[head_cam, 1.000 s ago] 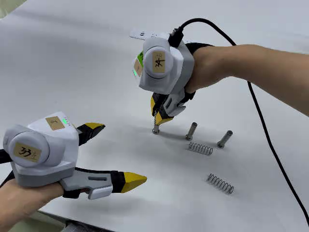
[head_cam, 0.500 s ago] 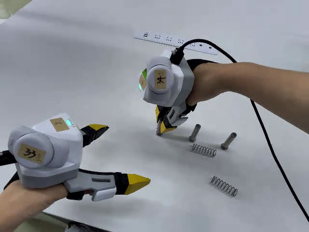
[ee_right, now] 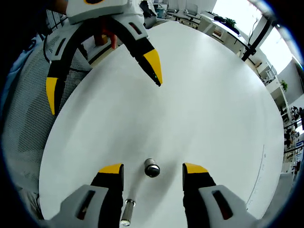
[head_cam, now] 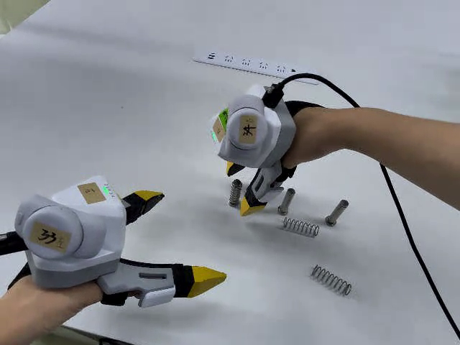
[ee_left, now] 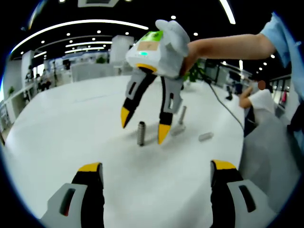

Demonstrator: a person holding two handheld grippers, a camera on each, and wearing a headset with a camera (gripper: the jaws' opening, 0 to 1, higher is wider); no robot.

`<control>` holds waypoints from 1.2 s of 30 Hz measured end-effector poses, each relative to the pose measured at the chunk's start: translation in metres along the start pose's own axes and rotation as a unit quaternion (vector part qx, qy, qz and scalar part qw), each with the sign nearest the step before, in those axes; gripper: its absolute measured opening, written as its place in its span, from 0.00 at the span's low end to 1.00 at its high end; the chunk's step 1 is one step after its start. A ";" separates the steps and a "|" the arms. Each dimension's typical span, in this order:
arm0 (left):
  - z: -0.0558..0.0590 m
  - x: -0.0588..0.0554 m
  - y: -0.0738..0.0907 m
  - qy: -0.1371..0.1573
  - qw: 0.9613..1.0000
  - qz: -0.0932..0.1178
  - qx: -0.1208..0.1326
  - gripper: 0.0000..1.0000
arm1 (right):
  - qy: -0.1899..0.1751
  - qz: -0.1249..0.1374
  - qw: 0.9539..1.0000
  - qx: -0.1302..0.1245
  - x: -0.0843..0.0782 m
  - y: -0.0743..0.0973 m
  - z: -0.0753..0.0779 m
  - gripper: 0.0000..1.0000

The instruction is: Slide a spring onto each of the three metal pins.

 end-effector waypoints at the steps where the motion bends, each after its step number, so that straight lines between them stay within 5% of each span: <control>1: 0.000 0.000 -0.001 -0.001 1.000 0.000 -0.001 0.95 | -0.003 0.006 1.000 -0.003 0.000 0.001 0.000 0.55; 8: -0.002 0.005 -0.003 -0.007 1.000 0.004 -0.002 0.95 | -0.036 0.042 0.998 -0.021 -0.004 0.005 0.001 0.79; 18: -0.001 0.011 -0.003 -0.011 1.000 0.011 0.000 0.95 | -0.108 0.096 0.988 -0.060 -0.021 0.015 -0.002 0.99; 29: 0.001 0.020 -0.006 -0.019 1.000 0.020 -0.002 0.95 | -0.174 0.202 0.956 -0.123 -0.030 0.042 -0.005 0.99; 36: 0.002 0.024 -0.009 -0.024 0.999 0.022 -0.008 0.95 | -0.189 0.213 0.947 -0.148 -0.047 0.054 -0.017 0.99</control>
Point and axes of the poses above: the centre of the closed fingertips' face, and the gripper's own axes: y roughly backward along the fingers, z roughly to its right, x roughly out of its top, the point moved 1 cm from there along y, roughly backward along the fingers, and after that the axes turned 14 degrees about x, right-handed, at the moved point
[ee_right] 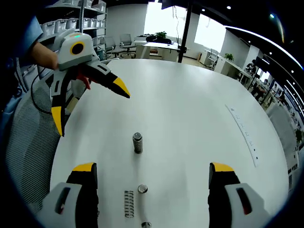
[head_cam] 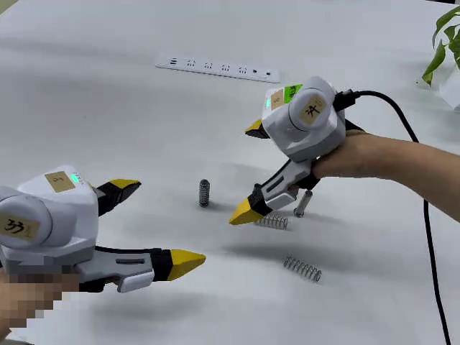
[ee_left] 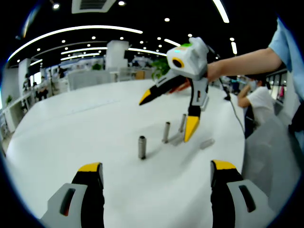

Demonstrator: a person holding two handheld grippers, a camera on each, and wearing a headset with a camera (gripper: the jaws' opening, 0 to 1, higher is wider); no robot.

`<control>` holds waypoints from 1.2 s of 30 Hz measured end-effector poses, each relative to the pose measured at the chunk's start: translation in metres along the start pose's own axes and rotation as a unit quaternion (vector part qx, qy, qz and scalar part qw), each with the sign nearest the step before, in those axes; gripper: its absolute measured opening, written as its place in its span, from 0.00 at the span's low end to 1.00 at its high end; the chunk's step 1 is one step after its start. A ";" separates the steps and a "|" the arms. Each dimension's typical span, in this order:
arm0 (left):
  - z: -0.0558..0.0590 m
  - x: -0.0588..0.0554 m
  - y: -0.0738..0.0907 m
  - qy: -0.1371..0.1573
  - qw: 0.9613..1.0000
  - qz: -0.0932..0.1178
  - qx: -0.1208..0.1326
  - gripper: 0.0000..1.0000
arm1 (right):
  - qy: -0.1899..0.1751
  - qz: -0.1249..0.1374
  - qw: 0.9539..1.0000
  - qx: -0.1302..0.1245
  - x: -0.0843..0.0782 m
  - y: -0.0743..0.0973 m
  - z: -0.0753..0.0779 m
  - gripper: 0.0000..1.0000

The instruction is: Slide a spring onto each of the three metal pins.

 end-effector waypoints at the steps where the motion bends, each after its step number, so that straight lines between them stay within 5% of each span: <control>1: 0.001 0.001 -0.001 -0.002 1.000 0.001 -0.002 0.95 | -0.002 0.004 1.000 -0.002 -0.002 0.003 -0.001 0.99; 22: 0.001 0.006 -0.002 -0.022 1.000 -0.001 -0.016 0.94 | -0.069 0.041 0.996 -0.048 -0.051 0.051 -0.028 0.99; 36: 0.005 0.011 -0.006 -0.040 0.999 -0.005 -0.027 0.94 | -0.120 0.060 0.988 -0.075 -0.093 0.073 -0.053 0.99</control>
Point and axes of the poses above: the centre of the closed fingertips' face, and the gripper's own axes: y roughly backward along the fingers, z roughly to its right, x roughly out of its top, the point moved 1 cm from there along y, roughly backward along the fingers, and after that the axes turned 14 degrees about x, right-handed, at the moved point
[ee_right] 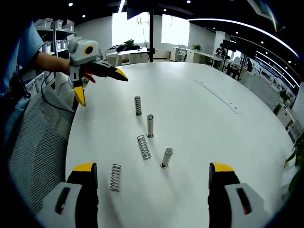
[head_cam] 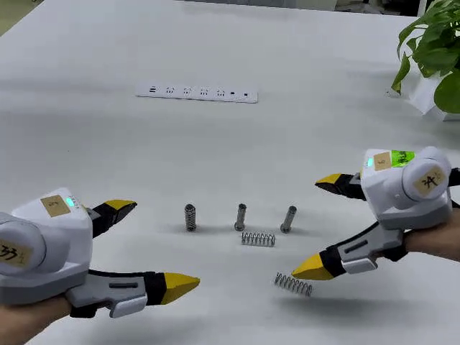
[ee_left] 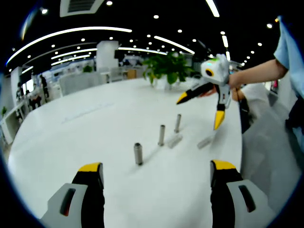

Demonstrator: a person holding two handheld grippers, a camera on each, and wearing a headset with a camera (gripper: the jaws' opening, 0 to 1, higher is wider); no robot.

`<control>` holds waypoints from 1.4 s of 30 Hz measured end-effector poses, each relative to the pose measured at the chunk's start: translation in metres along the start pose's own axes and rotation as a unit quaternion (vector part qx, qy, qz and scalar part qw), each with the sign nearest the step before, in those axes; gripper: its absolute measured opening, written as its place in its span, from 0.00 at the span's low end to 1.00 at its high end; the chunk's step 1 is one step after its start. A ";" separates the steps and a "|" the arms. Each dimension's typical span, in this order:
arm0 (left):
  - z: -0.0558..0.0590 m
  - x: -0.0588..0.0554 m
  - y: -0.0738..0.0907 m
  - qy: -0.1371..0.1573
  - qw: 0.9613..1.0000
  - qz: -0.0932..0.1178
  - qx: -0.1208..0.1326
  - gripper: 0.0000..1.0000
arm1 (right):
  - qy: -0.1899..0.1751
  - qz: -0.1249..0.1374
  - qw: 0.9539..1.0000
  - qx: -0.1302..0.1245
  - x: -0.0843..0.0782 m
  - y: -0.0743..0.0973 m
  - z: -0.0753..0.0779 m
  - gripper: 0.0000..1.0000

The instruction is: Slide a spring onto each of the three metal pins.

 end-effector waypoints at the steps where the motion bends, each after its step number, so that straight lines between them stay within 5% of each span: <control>1: 0.000 0.000 0.000 -0.001 1.000 0.000 0.000 0.94 | -0.003 0.001 1.000 -0.001 -0.003 0.002 -0.001 0.99; 12: 0.011 0.002 -0.004 -0.014 1.000 -0.004 -0.013 0.94 | -0.030 0.008 0.999 -0.029 -0.030 0.027 -0.010 0.99; 27: 0.019 -0.002 -0.003 -0.023 1.000 -0.008 -0.020 0.93 | -0.051 0.022 0.997 -0.058 -0.045 0.047 -0.024 0.99; 33: 0.030 0.011 -0.004 -0.036 0.999 0.008 -0.034 0.86 | -0.056 0.026 0.996 -0.064 -0.048 0.049 -0.026 0.99; 42: 0.060 0.027 -0.024 -0.085 0.994 0.030 -0.063 0.63 | -0.068 0.027 0.995 -0.070 -0.059 0.054 -0.030 0.99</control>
Point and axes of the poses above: the centre of the closed fingertips' face, and the gripper's own axes: y roughly backward along the fingers, z roughly to its right, x roughly out of its top, the point moved 1 cm from there along y, roughly backward along the fingers, and after that the axes turned 14 degrees about x, right-handed, at the moved point
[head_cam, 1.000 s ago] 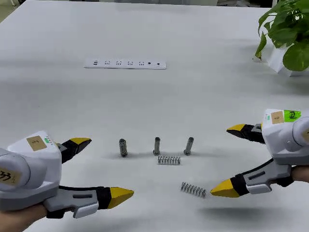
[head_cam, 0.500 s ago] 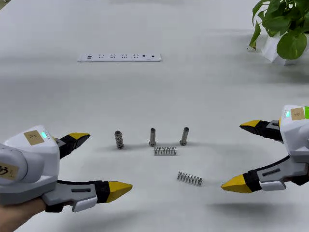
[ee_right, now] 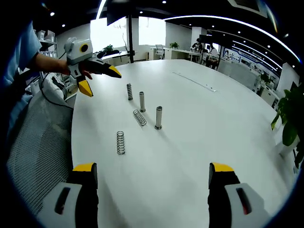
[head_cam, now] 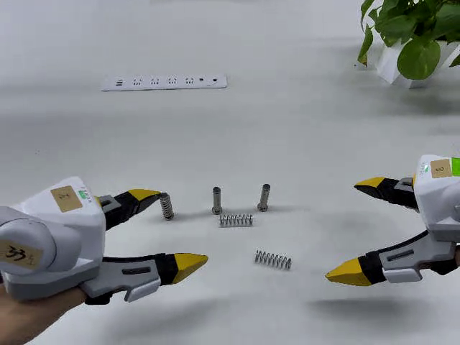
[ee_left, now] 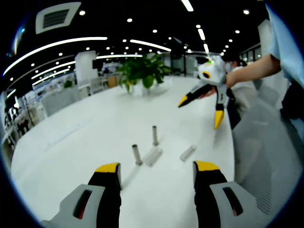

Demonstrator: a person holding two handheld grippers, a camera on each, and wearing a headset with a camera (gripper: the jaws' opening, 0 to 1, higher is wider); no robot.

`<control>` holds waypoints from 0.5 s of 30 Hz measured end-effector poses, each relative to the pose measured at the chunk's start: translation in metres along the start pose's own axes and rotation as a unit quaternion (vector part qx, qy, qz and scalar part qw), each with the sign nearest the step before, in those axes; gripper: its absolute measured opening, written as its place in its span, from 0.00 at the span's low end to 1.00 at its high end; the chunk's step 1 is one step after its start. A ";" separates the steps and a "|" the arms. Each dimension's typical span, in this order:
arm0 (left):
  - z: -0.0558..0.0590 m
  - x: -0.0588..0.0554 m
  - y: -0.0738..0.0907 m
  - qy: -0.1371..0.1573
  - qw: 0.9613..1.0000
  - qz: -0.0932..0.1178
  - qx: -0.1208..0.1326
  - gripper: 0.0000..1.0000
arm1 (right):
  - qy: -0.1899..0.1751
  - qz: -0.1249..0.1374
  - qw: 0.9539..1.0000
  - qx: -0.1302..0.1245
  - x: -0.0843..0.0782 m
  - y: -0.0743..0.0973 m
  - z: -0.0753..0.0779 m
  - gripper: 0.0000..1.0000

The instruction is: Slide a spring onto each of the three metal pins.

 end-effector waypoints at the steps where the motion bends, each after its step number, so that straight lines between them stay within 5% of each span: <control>1: 0.002 0.000 -0.004 -0.002 1.000 -0.001 -0.005 0.61 | -0.002 0.000 1.000 0.000 -0.001 0.001 0.000 0.99; 7: 0.016 0.002 -0.031 -0.019 1.000 -0.004 -0.020 0.51 | -0.008 -0.002 1.000 -0.008 -0.010 0.010 0.001 0.99; 12: 0.025 -0.016 -0.055 -0.045 0.998 -0.031 -0.032 0.45 | -0.015 -0.011 1.000 -0.011 -0.022 0.014 0.000 0.99; 15: 0.024 -0.021 -0.066 -0.036 0.998 -0.040 -0.031 0.43 | -0.019 -0.012 1.000 -0.012 -0.026 0.015 -0.001 0.99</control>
Point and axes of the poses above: the centre of the closed fingertips' face, and the gripper's own axes: y roughly backward along the fingers, z roughly to its right, x roughly out of its top, the point moved 1 cm from there along y, roughly backward along the fingers, and after that the axes turned 14 degrees about x, right-handed, at the moved point
